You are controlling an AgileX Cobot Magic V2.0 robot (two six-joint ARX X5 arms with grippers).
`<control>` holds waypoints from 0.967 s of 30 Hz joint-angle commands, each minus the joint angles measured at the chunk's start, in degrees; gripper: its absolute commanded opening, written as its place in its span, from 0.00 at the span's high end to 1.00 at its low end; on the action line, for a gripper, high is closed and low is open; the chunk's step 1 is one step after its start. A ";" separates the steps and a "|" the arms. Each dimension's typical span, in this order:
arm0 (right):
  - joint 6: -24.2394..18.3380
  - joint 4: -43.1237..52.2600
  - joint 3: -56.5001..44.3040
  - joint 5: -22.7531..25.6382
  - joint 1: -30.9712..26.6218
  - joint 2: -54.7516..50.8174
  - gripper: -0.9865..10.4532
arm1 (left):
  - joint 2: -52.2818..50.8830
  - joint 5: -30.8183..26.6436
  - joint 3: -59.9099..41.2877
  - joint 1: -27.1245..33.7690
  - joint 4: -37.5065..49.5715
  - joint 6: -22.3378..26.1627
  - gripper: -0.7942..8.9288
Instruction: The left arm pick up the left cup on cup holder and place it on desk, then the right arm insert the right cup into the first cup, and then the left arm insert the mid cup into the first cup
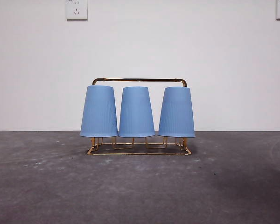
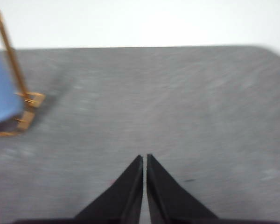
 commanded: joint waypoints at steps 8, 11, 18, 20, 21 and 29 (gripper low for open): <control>15.61 0.85 0.42 -5.68 -0.07 -0.15 0.91 | -0.11 4.42 0.24 -0.04 2.43 -33.42 0.90; 17.46 0.81 2.40 -6.36 -0.07 -0.13 0.91 | -0.09 8.61 2.05 -0.04 2.34 -33.46 0.90; 17.59 -0.66 10.54 -6.45 -0.07 1.64 0.91 | 2.16 9.25 9.60 -0.04 1.27 -33.42 0.90; 17.49 -1.49 13.31 -6.73 -0.07 3.32 0.91 | 4.02 9.57 12.74 -0.04 -0.74 -33.07 0.90; 17.11 -1.88 14.88 -7.19 -0.07 4.48 0.91 | 5.22 9.90 14.60 -0.07 -2.19 -32.57 0.90; 9.51 -10.38 30.12 -15.98 -0.07 17.97 0.91 | 17.44 16.06 29.75 -0.07 -13.22 -22.08 0.90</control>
